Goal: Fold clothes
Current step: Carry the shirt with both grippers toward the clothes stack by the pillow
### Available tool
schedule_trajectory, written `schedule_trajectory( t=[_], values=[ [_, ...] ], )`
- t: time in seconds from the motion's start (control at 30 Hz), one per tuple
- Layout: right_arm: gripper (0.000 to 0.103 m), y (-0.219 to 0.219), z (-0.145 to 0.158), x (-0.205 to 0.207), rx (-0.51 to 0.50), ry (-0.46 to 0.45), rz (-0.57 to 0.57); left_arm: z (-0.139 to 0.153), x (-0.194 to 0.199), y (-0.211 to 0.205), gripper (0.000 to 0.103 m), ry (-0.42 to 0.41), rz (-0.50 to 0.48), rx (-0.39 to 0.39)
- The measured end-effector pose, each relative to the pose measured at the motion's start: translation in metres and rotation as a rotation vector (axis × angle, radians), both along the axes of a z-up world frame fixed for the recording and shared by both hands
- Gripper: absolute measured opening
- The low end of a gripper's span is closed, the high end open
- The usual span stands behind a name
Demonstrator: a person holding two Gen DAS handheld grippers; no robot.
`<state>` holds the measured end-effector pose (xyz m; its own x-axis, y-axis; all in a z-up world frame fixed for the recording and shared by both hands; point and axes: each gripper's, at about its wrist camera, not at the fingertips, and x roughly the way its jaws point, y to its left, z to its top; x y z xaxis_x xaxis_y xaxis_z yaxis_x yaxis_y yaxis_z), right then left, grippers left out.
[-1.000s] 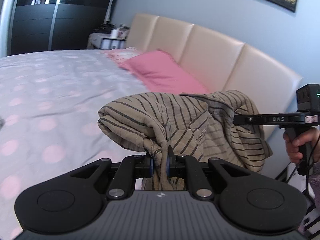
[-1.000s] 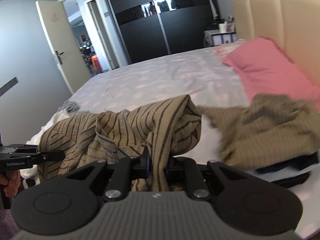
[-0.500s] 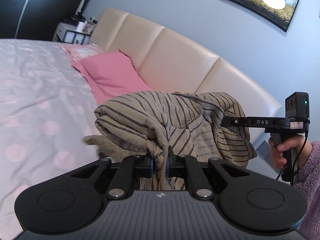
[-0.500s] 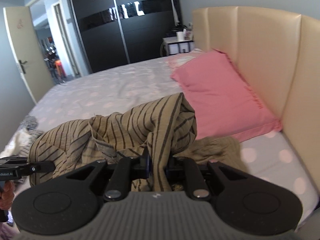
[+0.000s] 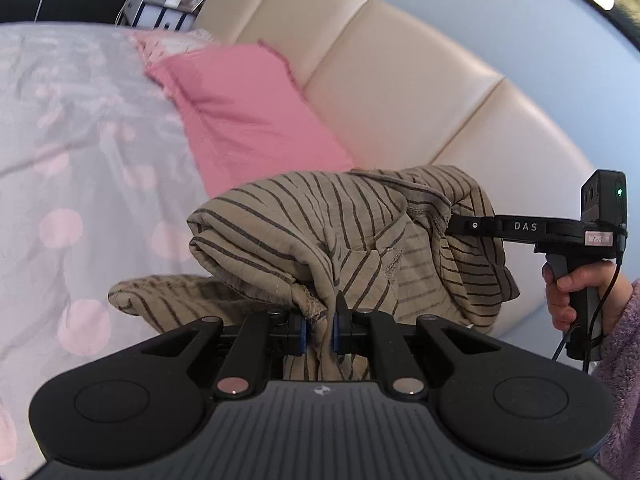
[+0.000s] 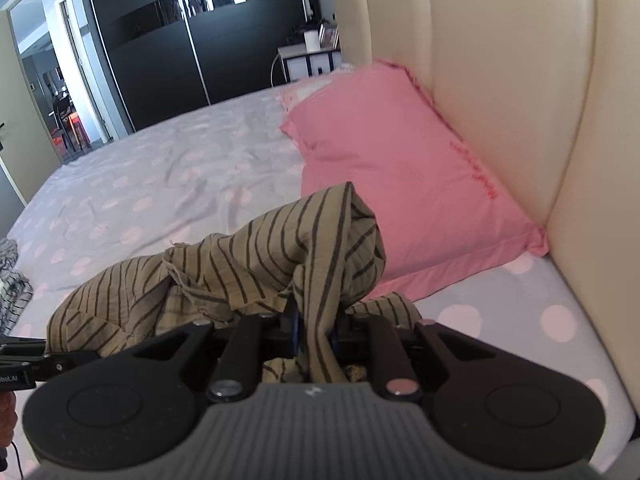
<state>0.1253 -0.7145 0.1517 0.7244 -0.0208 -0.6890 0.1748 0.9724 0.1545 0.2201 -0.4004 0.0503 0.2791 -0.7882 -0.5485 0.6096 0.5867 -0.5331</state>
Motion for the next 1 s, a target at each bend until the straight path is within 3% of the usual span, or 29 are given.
schedule_trajectory(
  t=[0.17, 0.33, 0.4, 0.47, 0.53, 0.7, 0.77, 0.87, 1.0],
  values=[
    [0.017, -0.018, -0.047, 0.020, 0.051, 0.002, -0.025, -0.028, 0.015, -0.008, 0.009, 0.023, -0.003, 0.024],
    [0.034, -0.023, -0.066, 0.017, 0.080, -0.028, -0.055, -0.030, 0.014, -0.007, 0.014, -0.013, -0.010, 0.040],
    [0.041, -0.022, -0.059, 0.010, 0.063, -0.046, -0.067, -0.023, 0.010, -0.002, 0.023, -0.030, 0.002, 0.048],
    [0.043, -0.019, -0.044, 0.001, 0.014, -0.067, -0.079, -0.015, 0.005, 0.004, 0.044, -0.040, 0.031, 0.070],
    [0.048, -0.016, -0.028, -0.009, -0.042, -0.096, -0.093, -0.004, -0.003, 0.013, 0.052, -0.072, 0.074, 0.085],
    [0.043, 0.012, 0.003, -0.028, -0.162, -0.247, -0.049, 0.032, -0.029, 0.022, 0.051, -0.281, 0.128, 0.072],
    [0.042, 0.027, 0.006, -0.029, -0.188, -0.304, -0.015, 0.040, -0.033, 0.011, 0.045, -0.333, 0.131, 0.055],
    [0.042, 0.045, -0.015, -0.019, -0.191, -0.352, 0.002, 0.042, -0.039, -0.012, 0.036, -0.387, 0.149, 0.059],
    [0.034, 0.033, -0.062, -0.001, -0.130, -0.338, -0.064, 0.015, -0.049, -0.042, 0.022, -0.414, 0.174, 0.157]
  ],
)
